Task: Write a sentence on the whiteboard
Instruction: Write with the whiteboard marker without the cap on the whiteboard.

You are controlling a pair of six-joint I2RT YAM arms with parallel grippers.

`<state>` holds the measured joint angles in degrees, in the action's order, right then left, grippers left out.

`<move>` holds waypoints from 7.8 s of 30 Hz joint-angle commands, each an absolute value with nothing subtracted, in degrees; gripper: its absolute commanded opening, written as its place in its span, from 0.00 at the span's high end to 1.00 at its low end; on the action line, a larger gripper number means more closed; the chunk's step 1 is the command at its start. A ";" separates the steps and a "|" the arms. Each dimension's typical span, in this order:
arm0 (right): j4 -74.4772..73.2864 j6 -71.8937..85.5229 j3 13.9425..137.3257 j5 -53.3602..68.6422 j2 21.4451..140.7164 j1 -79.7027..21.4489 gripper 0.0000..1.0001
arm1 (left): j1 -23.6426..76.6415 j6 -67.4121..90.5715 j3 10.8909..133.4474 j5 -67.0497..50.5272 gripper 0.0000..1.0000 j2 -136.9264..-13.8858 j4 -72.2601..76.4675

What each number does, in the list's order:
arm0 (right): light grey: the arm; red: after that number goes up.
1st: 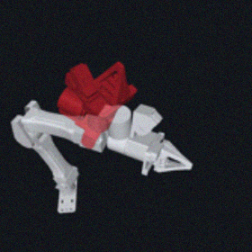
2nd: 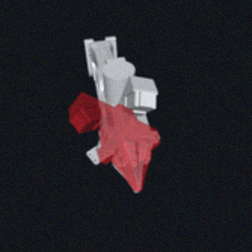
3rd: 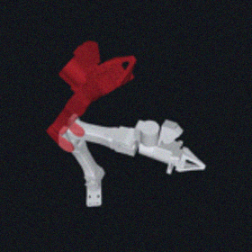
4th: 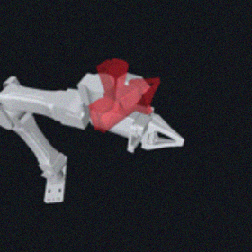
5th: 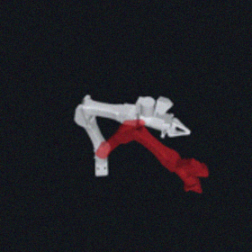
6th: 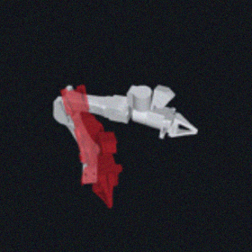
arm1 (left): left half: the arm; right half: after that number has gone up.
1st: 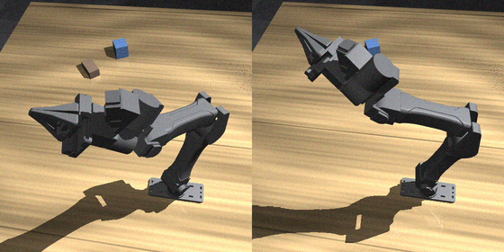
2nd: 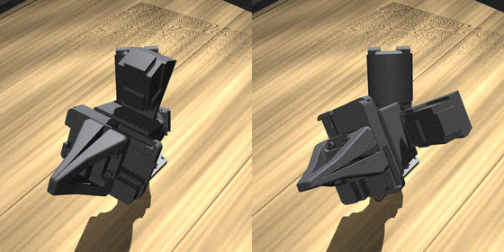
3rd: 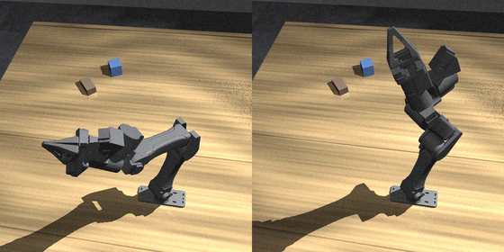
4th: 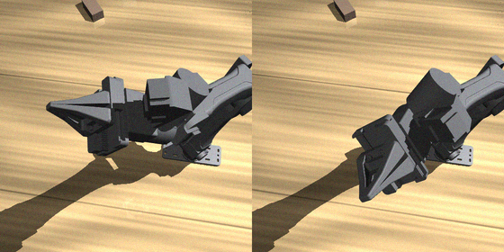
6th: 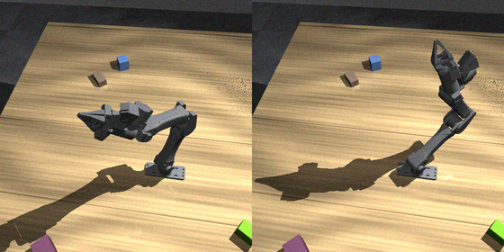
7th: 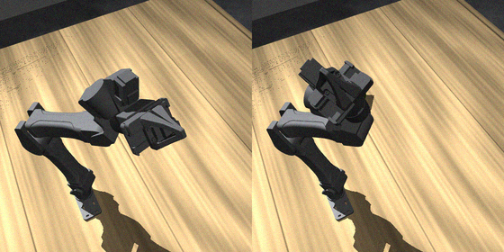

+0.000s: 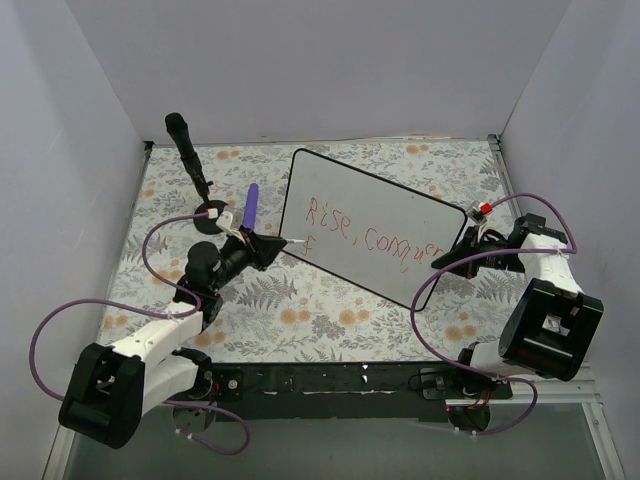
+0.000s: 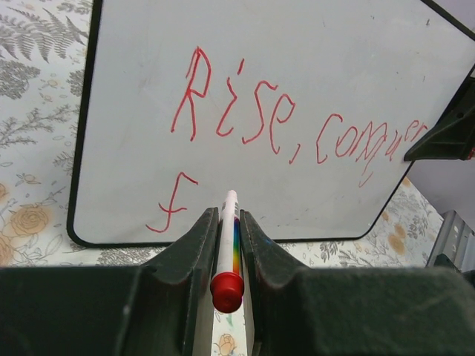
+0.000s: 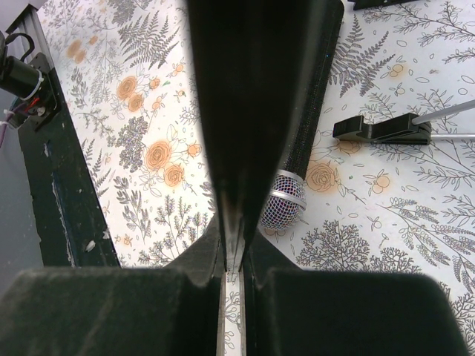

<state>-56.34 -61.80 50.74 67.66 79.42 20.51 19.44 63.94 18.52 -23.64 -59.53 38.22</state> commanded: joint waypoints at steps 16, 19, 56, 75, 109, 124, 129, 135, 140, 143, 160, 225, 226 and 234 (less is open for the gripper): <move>-54.76 -64.16 50.62 65.65 76.73 20.48 0.99 | 29.53 64.07 16.44 -15.74 1.00 -53.26 30.06; -54.84 -64.25 50.54 65.65 76.64 20.48 0.99 | 30.32 64.51 15.91 -14.86 1.00 -53.00 30.15; -55.20 -64.60 50.45 66.01 76.38 20.30 0.99 | 35.33 66.45 8.17 -9.84 1.00 -54.23 43.33; -55.19 -64.42 50.19 65.92 76.46 20.13 0.99 | 35.33 66.71 7.82 -8.53 1.00 -53.88 43.24; -54.93 -64.34 49.92 65.74 76.38 20.13 0.99 | 33.75 64.34 11.95 -3.95 1.00 -48.08 34.27; -54.67 -64.25 49.66 65.74 76.55 20.13 0.99 | 33.75 64.42 9.23 -4.57 1.00 -49.57 38.85; -54.76 -64.34 49.66 65.74 76.64 20.13 0.99 | 33.66 64.69 8.79 -4.48 1.00 -49.83 39.72; -54.75 -64.34 49.66 65.74 76.55 20.13 0.99 | 33.75 65.74 8.61 -3.43 1.00 -50.27 40.17; -54.75 -64.34 49.66 65.74 76.55 20.04 0.99 | 33.49 66.36 8.00 -3.34 1.00 -51.15 42.09; -54.67 -64.34 49.66 65.65 76.55 20.04 0.99 | 33.40 66.62 7.91 -3.86 1.00 -52.12 43.06; -54.67 -64.34 49.75 65.65 76.64 20.04 0.99 | 32.96 67.23 7.65 -6.41 1.00 -55.02 45.97; -53.88 -63.63 49.66 65.04 77.70 19.42 0.99 | 34.80 57.75 18.54 0.09 1.00 -76.46 50.01; -53.88 -63.63 49.66 64.95 77.61 19.42 0.99 | 34.80 57.66 18.72 0.17 1.00 -76.55 49.84; -53.88 -63.55 49.66 64.95 77.61 19.34 0.99 | 34.72 57.57 19.25 0.09 1.00 -77.34 49.04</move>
<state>-55.55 -61.34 49.80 67.68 78.04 20.01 34.61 58.67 17.43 0.16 -76.97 49.87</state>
